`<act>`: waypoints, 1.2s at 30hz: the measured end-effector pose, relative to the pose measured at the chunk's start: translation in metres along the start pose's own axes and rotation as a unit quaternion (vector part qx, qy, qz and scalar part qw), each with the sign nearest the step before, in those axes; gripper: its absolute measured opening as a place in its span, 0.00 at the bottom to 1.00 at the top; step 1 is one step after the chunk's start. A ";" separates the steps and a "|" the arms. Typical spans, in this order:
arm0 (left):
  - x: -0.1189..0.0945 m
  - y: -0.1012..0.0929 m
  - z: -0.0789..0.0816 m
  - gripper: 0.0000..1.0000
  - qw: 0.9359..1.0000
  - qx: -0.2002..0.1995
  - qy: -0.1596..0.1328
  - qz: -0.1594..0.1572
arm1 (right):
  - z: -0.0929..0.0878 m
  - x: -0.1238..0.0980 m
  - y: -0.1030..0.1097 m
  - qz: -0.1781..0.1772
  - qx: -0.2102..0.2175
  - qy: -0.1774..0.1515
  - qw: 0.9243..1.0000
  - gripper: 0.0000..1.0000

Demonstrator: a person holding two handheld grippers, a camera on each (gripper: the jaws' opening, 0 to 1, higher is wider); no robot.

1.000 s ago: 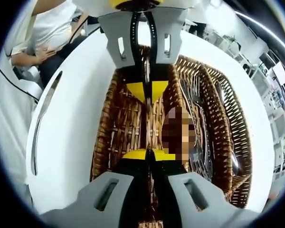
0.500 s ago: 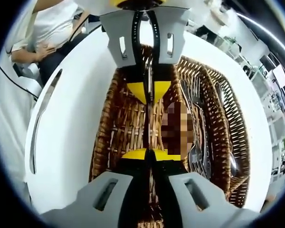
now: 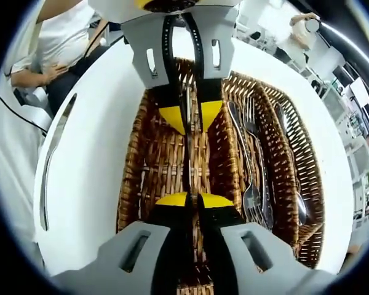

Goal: Arrange the knives, forks, and spoons in their matching storage slots by inserting each utensil handle-first until every utensil is classified and aligned in the correct compartment

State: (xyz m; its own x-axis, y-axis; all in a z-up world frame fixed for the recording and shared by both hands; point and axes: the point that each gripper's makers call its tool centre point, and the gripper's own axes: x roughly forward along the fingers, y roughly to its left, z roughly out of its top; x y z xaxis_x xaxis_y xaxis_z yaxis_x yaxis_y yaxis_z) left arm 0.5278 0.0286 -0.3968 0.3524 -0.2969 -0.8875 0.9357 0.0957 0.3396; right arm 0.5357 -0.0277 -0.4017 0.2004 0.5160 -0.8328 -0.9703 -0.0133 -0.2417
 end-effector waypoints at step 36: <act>-0.009 0.014 -0.008 0.18 0.999 0.007 0.021 0.023 | 0.000 -0.013 -0.011 -0.032 -0.002 0.008 0.999 0.10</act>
State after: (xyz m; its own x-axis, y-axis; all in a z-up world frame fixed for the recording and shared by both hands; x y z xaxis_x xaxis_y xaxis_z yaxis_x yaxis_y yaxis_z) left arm 0.5378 0.0402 -0.3871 0.3957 -0.2531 -0.8828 0.9183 0.0949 0.3844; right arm 0.5433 -0.0342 -0.3877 0.2648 0.5016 -0.8236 -0.9548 0.0167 -0.2969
